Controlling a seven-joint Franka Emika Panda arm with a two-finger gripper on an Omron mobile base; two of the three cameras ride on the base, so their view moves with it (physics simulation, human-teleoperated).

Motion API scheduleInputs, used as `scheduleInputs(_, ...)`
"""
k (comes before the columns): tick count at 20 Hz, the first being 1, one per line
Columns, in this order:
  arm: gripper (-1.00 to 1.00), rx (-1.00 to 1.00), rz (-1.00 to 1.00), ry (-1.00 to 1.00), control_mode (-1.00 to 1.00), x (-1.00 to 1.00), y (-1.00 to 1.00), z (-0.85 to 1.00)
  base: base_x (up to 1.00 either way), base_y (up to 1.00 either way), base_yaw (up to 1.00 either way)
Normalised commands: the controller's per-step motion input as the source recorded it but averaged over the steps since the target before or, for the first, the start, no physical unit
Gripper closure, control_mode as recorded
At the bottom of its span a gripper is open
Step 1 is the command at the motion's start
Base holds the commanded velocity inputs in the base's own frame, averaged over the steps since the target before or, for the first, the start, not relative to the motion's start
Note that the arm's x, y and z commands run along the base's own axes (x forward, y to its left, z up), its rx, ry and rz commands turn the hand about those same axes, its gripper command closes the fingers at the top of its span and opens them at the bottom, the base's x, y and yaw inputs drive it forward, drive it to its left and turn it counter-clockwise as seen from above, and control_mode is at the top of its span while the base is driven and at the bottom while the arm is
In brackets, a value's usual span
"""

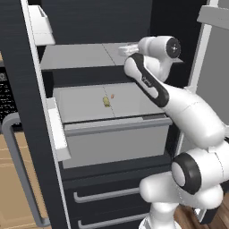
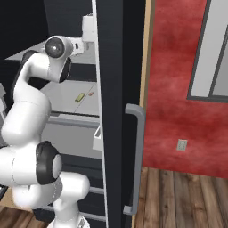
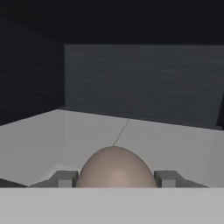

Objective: Pick the egg and butter from the fridge and place them by the bowl for mixing.

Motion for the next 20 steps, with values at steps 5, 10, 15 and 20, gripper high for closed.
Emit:
scheduleInputs(5, 1.0, 0.0, 0.12, -0.03, -1.0, -1.0, -0.33, 0.0, 0.0, 0.0, 0.0)
scheduleInputs(10, 1.0, 0.0, 0.15, 0.02, -1.0, -1.0, -0.36, -0.03, 0.0, 0.0, 0.0)
scheduleInputs(15, 1.0, -0.16, 0.17, 0.21, -1.0, -1.0, 0.01, -0.19, 0.0, 0.0, 0.0)
scheduleInputs(20, 1.0, -0.3, 0.1, 0.35, -1.0, -1.0, 0.47, -0.12, 0.0, 0.0, 0.0)
